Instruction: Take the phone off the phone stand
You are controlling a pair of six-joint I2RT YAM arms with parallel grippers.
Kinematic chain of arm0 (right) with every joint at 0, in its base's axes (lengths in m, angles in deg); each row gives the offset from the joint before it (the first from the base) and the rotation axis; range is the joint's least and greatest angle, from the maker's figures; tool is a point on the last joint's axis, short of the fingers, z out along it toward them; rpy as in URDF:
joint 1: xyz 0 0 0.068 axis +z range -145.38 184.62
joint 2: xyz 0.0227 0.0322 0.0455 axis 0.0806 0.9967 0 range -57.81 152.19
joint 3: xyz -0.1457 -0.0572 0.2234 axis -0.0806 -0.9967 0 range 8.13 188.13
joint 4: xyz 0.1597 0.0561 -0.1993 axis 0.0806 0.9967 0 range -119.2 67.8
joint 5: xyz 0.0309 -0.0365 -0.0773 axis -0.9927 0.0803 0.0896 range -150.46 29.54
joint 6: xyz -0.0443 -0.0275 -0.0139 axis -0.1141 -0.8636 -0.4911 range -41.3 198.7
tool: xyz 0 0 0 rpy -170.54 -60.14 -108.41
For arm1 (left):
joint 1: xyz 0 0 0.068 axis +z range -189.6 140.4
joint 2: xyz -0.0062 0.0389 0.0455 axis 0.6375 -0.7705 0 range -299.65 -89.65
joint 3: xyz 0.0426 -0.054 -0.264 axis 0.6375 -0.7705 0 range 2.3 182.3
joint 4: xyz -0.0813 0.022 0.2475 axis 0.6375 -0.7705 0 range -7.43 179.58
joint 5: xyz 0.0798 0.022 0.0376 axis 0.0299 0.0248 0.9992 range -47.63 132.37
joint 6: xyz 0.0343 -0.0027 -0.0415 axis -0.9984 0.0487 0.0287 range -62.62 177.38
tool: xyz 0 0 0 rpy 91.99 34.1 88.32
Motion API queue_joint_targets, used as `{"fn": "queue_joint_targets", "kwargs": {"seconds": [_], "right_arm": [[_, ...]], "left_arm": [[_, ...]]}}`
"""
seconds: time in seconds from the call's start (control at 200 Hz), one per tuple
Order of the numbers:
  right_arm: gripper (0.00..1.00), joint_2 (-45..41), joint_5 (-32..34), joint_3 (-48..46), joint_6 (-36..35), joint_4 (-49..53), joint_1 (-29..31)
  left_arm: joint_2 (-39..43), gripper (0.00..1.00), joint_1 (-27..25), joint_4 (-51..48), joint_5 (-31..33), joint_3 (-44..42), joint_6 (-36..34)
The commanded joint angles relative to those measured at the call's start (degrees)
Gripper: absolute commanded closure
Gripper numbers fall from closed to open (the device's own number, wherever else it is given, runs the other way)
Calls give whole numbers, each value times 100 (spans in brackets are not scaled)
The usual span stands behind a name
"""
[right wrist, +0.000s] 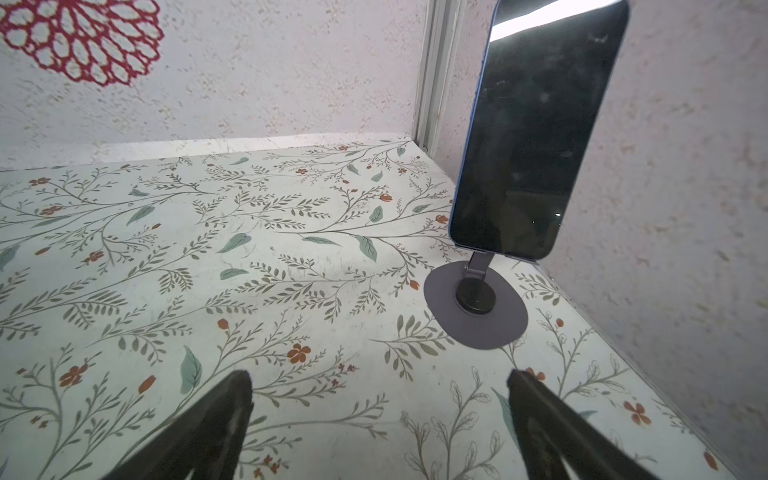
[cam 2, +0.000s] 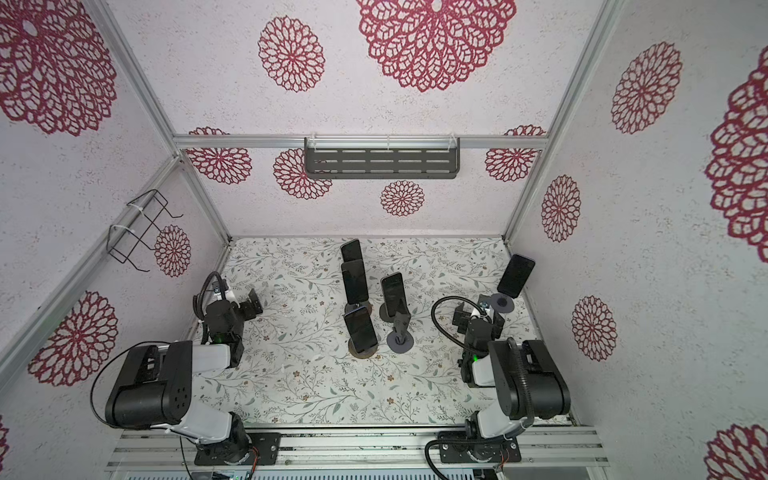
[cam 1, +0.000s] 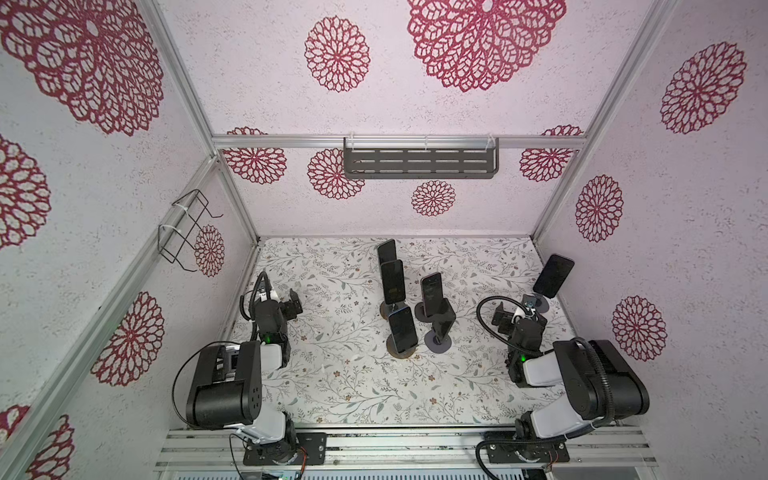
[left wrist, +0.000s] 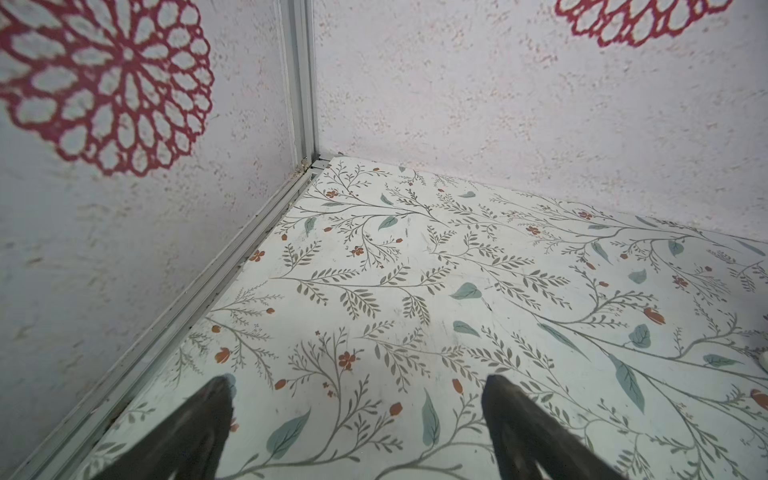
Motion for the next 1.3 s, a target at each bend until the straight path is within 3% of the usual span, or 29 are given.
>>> {"fn": "queue_joint_targets", "kwargs": {"seconds": [0.0, 1.096, 1.216, 1.296], "right_arm": [[1, -49, 102, 137, 72, -180, -26], [2, -64, 72, 153, 80, -146, -36], [2, -822, -97, 540, 11, 1241, -26], [2, -1457, 21, 886, -28, 2227, -35]], "left_arm": [[-15, 3, -32, 90, -6, 41, -97], [43, 3, -30, -100, -103, 145, -143], [732, 3, -147, -1783, 129, 738, -91], [1118, 3, -493, -1892, 718, 816, -299]]}}
